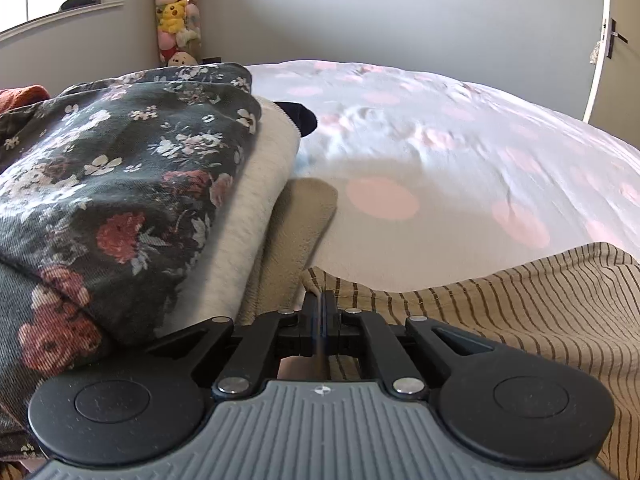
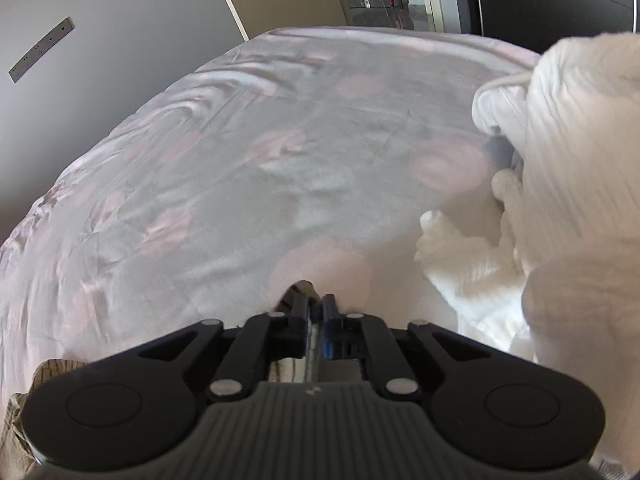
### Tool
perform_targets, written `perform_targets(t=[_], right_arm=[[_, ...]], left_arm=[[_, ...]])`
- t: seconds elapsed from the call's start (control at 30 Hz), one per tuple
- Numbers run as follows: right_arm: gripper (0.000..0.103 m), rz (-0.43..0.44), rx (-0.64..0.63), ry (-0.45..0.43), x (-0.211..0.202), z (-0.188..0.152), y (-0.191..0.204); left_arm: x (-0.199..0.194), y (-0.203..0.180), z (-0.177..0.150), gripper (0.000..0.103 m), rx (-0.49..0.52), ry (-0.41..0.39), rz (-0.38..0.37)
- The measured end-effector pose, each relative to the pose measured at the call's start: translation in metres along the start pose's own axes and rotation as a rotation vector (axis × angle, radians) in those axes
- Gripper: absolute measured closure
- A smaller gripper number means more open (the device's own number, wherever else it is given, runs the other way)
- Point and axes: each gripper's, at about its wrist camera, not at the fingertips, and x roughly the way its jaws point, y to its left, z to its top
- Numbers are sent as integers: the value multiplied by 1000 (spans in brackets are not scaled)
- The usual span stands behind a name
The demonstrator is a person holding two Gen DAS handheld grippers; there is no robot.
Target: Fold clothes
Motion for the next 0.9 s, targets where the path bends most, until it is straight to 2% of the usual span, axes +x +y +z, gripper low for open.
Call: perform_targets(t=[0.03, 0.07, 0.1, 0.2, 0.23, 0.37, 0.47, 0.57, 0.7, 0.9], right_arm=[[59, 9, 8, 0, -4, -3, -1], [55, 19, 16, 1, -7, -6, -1], [56, 28, 25, 1, -11, -8, -2], [57, 56, 32, 20, -32, -19, -7], [57, 63, 37, 27, -40, -23, -10], [57, 103, 36, 113, -77, -51, -16], [57, 134, 60, 225, -98, -84, -12], [57, 165, 84, 338, -120, -117, -9], [56, 206, 116, 489, -148, -160, -4], [55, 223, 98, 548, -152, -200, 16]], left_arm=[[-2, -1, 1, 94, 9, -3, 0], [-5, -3, 1, 86, 18, -6, -1], [-10, -5, 1, 78, 27, -14, -4], [-29, -10, 0, 63, 45, -19, -22], [-35, -12, -2, 62, 45, -8, -33], [-59, -15, -5, 62, 8, 86, -107], [-80, -16, -11, 62, -49, 145, -176], [-100, -22, -28, 62, -50, 165, -214], [-117, -31, -53, 62, -38, 236, -264], [-143, -40, -75, 62, -10, 266, -316]])
